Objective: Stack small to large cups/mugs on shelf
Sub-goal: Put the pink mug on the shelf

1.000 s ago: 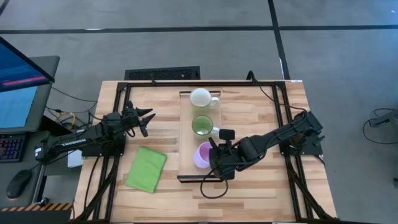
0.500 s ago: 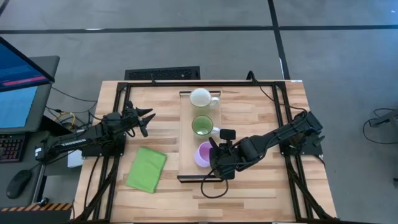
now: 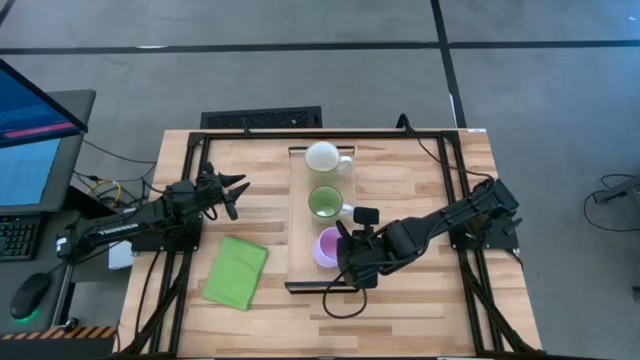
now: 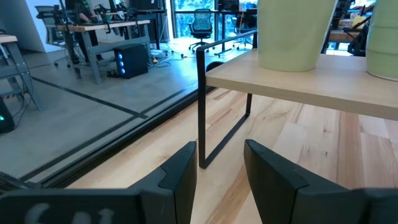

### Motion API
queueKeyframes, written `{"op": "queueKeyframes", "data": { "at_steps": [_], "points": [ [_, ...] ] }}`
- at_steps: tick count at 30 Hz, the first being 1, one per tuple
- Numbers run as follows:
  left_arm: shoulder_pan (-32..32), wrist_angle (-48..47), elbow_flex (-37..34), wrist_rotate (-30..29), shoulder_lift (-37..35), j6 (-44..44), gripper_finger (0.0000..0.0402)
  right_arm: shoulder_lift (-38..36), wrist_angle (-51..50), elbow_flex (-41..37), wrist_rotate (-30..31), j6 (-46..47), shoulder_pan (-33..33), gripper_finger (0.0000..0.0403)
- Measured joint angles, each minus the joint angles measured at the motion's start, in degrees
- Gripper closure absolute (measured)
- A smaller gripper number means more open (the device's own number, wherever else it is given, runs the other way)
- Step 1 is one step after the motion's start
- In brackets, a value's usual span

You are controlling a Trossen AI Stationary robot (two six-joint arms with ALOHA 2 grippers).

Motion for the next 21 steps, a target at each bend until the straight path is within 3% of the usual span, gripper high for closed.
{"op": "queueKeyframes", "data": {
  "at_steps": [21],
  "points": [
    [0.0, 0.0, 0.0, 0.0, 0.0, 0.0, 0.0276, 0.0, 0.0, 0.0, 0.1, -0.6, 0.0, 0.0241]
  ]
}}
